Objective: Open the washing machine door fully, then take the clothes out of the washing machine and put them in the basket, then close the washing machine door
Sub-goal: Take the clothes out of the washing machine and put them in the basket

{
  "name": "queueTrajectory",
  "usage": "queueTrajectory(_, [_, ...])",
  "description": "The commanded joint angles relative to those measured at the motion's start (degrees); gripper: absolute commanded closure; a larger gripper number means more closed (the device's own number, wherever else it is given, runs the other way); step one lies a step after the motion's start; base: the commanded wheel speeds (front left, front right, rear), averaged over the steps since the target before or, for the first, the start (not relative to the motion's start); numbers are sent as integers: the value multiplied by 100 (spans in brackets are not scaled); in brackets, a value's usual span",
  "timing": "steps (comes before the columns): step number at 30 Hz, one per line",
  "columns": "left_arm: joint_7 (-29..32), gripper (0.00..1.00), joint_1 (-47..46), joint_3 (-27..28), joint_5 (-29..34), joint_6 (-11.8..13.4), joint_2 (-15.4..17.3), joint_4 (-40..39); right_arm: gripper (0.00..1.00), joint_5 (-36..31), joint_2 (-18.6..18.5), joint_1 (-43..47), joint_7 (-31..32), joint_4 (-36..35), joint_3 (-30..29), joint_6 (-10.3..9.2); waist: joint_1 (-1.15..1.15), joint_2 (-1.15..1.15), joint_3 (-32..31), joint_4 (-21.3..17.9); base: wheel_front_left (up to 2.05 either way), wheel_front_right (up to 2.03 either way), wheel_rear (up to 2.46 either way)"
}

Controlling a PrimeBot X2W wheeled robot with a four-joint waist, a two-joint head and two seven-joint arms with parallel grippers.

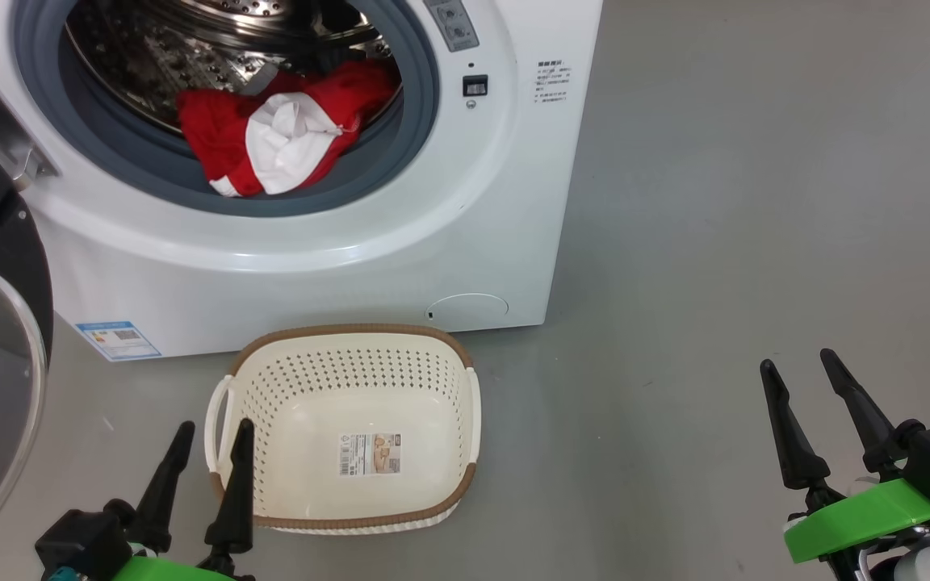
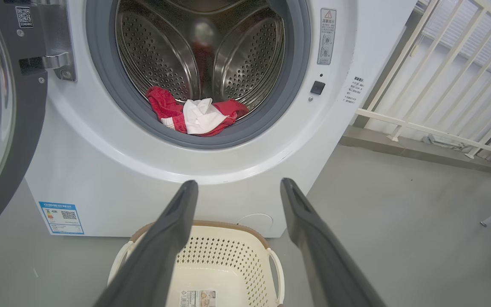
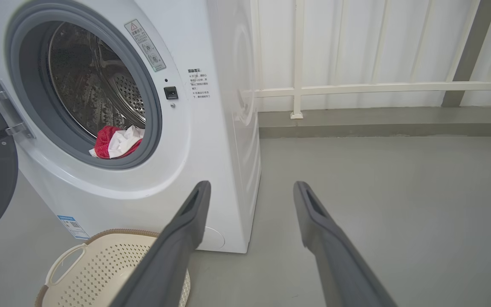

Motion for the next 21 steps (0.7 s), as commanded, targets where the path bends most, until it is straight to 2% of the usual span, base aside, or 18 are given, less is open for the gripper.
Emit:
queueTrajectory(1, [-28, 0, -93, 196, 47, -32, 130, -161, 0, -57, -54, 37, -52, -158, 93, 36, 0, 0, 9, 17, 0, 0, 0])
queueTrajectory(14, [-28, 0, -112, 134, 153, -32, 139, -221, 0, -86, -62, 8, -52, -172, 80, 36, 0, 0, 56, 112, 1, -1, 0])
queueTrajectory(21, [-28, 0, -112, 126, 109, -32, 168, -223, 0, -87, -64, 1, -52, -169, 109, 36, 0, 0, 59, 119, 60, -61, 2])
